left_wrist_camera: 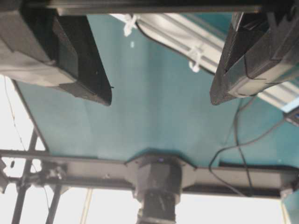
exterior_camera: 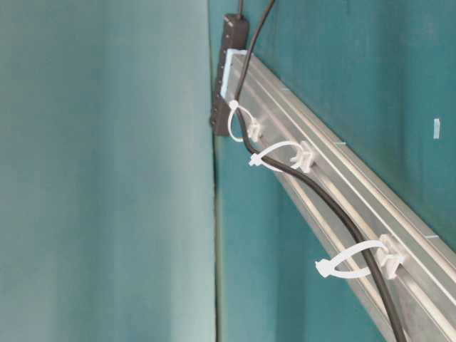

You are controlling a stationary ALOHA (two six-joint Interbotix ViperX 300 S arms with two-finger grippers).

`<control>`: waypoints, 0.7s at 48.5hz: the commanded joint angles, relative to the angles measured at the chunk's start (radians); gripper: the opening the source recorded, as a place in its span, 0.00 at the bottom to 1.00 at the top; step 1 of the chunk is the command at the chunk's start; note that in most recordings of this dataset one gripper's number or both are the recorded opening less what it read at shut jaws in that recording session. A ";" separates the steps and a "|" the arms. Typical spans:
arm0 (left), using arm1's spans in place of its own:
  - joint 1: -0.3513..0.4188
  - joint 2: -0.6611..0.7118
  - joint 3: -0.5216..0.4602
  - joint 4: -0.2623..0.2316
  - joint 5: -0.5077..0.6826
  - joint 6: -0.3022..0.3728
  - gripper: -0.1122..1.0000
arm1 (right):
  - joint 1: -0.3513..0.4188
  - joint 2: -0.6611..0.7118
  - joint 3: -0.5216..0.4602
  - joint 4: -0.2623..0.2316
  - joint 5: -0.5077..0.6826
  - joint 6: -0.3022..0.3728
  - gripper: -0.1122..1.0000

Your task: Pass the USB cable through three rings with both arms.

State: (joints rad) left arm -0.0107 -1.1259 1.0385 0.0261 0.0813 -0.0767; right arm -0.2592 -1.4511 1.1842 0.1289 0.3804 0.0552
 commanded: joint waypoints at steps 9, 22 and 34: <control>0.003 -0.041 -0.009 0.003 -0.011 -0.012 0.96 | -0.002 -0.025 -0.021 -0.002 -0.017 0.014 0.86; 0.003 -0.101 0.025 0.003 0.003 -0.014 0.96 | -0.003 0.000 -0.005 0.008 -0.098 0.104 0.86; 0.003 -0.110 0.041 0.003 -0.012 -0.020 0.96 | -0.003 0.011 0.014 -0.018 -0.089 0.140 0.86</control>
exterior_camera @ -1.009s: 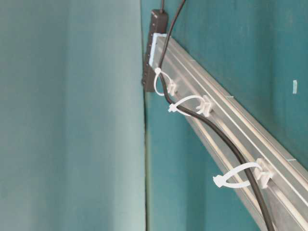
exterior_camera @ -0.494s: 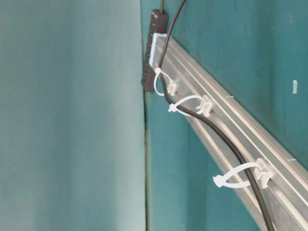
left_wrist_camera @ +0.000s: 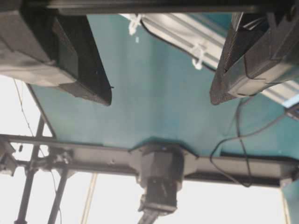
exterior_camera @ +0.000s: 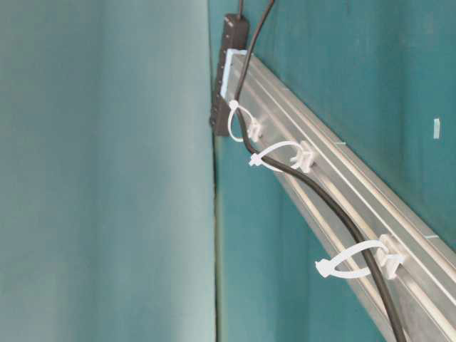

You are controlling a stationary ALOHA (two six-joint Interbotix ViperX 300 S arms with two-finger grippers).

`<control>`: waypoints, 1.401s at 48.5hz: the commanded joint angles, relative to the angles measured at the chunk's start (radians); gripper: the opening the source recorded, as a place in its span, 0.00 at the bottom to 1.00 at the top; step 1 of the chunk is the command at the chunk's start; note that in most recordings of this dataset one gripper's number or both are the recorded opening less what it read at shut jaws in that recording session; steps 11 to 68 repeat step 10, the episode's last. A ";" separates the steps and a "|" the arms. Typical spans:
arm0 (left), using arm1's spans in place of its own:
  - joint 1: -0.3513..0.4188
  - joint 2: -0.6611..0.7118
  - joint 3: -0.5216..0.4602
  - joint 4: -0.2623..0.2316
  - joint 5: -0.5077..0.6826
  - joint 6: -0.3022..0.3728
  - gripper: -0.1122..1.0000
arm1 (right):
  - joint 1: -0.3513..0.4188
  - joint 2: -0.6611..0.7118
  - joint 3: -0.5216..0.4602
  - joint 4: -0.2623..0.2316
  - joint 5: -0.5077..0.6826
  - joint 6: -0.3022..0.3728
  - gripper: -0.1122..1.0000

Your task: Pass the USB cable through three rings with both arms.

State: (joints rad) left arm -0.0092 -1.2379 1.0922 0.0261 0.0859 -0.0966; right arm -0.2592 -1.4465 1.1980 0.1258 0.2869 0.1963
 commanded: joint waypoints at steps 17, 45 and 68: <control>0.002 0.002 -0.011 0.003 -0.009 0.005 0.96 | 0.000 -0.008 -0.006 -0.032 -0.003 -0.064 0.86; 0.002 0.002 -0.011 0.003 -0.009 0.005 0.96 | 0.000 -0.008 -0.006 -0.032 -0.003 -0.064 0.86; 0.002 0.002 -0.011 0.003 -0.009 0.005 0.96 | 0.000 -0.008 -0.006 -0.032 -0.003 -0.064 0.86</control>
